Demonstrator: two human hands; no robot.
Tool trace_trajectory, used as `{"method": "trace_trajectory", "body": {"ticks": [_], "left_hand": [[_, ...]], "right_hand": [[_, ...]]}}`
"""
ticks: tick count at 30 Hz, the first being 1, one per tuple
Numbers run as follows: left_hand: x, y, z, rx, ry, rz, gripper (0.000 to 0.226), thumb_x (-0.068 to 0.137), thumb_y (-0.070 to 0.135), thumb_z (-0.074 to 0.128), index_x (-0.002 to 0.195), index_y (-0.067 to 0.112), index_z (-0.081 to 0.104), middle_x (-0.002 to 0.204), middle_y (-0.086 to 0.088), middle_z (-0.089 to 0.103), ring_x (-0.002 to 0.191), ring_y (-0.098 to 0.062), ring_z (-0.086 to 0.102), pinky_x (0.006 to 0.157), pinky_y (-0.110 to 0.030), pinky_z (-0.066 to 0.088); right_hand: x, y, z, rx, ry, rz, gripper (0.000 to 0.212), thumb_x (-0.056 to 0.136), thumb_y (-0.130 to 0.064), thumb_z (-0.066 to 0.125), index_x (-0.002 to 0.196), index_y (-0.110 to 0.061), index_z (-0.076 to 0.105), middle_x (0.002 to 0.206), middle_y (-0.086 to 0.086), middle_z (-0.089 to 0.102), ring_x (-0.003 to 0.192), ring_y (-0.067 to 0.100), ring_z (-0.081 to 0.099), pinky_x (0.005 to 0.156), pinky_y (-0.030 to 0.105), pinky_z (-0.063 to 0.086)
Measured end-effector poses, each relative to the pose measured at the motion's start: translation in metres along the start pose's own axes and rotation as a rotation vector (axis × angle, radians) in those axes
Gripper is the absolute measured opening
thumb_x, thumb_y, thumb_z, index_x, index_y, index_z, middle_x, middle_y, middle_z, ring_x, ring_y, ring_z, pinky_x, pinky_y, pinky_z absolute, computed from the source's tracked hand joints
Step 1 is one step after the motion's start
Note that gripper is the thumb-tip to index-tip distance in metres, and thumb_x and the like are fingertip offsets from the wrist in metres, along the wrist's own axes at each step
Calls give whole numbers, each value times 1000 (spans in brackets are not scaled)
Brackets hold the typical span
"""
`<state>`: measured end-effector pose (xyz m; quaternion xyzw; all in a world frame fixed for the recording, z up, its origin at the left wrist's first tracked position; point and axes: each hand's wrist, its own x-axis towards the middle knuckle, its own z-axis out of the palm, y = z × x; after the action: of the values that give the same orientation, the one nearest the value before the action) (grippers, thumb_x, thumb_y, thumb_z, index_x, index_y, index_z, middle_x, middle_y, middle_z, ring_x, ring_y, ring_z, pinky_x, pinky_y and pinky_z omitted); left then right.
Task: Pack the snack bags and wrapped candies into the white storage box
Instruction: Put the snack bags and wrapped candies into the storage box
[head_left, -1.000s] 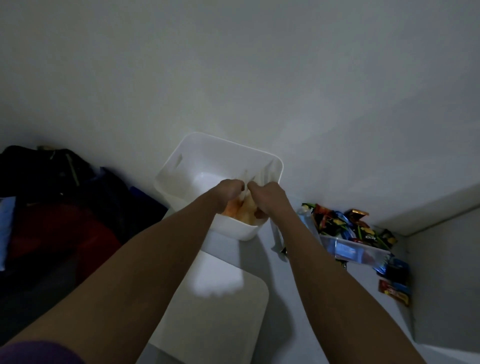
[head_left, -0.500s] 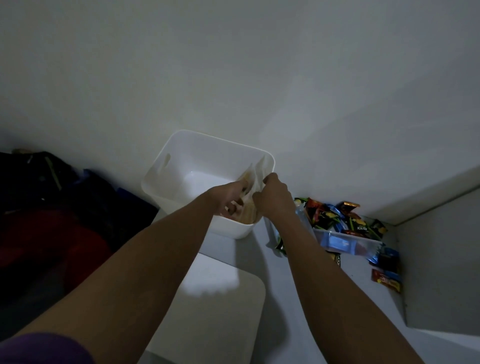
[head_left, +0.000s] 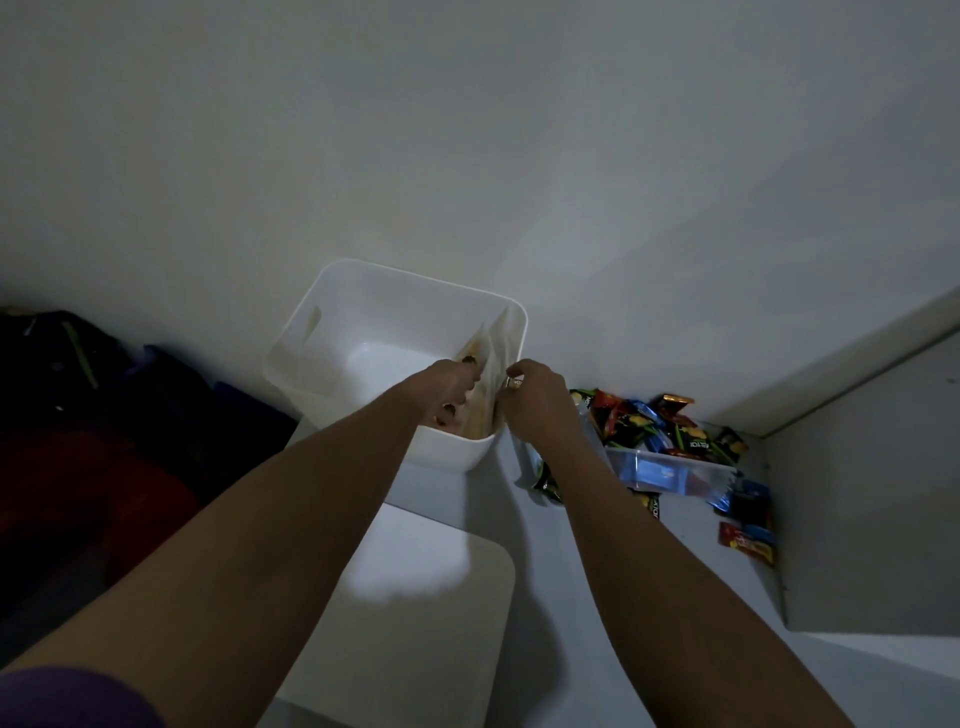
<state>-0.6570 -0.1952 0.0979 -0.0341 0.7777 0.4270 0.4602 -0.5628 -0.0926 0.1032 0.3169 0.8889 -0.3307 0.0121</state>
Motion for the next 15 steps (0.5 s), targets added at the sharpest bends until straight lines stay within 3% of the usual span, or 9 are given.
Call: {"method": "trace_trajectory", "body": {"ticks": [2,5,6,8,10,13,15], "left_hand": [[-2,0,5,-5,48,21,49,93,37,47,128,3,51,104,-15,57,69,-25,60,60,-26,40],[-10,7,15,49,134,80,50,89,35,47,126,2,51,101,-14,57,53,-24,45,59,-26,36],[-15,11,19,78,151,102,49,90,33,48,126,1,51,102,-15,56,57,-26,49,59,-26,35],[-23,19,29,132,187,147,51,93,33,49,132,0,50,116,-19,58,90,-35,61,65,-28,41],[-27,28,40,182,235,193,56,94,36,51,136,0,47,132,-19,54,115,-36,56,82,-35,45],[-32,43,64,261,290,246,57,90,39,53,131,-1,50,131,-19,56,114,-36,55,91,-34,44],[-32,51,81,376,345,235,64,82,48,51,128,3,52,131,-19,55,117,-37,52,99,-40,43]], "right_hand": [[-4,6,-3,57,10,-14,32,91,-18,54,123,-16,60,123,10,64,109,31,61,90,42,52],[-9,20,-10,99,2,3,36,94,-20,53,130,-15,56,128,12,63,115,31,60,96,42,50],[-10,28,-12,113,-5,18,37,94,-20,53,130,-14,56,126,13,64,114,31,60,96,42,50],[-13,44,-19,136,-16,43,39,93,-21,52,131,-13,53,119,16,67,109,33,63,93,43,52],[-20,57,-33,167,-25,68,40,93,-21,51,132,-13,51,118,16,67,106,32,65,90,40,54],[-27,80,-58,148,-5,55,41,97,-18,50,136,-6,50,131,17,60,113,32,60,91,30,47],[-27,96,-74,147,-2,58,41,97,-17,49,137,-5,50,136,17,57,121,32,56,96,34,45]]}}
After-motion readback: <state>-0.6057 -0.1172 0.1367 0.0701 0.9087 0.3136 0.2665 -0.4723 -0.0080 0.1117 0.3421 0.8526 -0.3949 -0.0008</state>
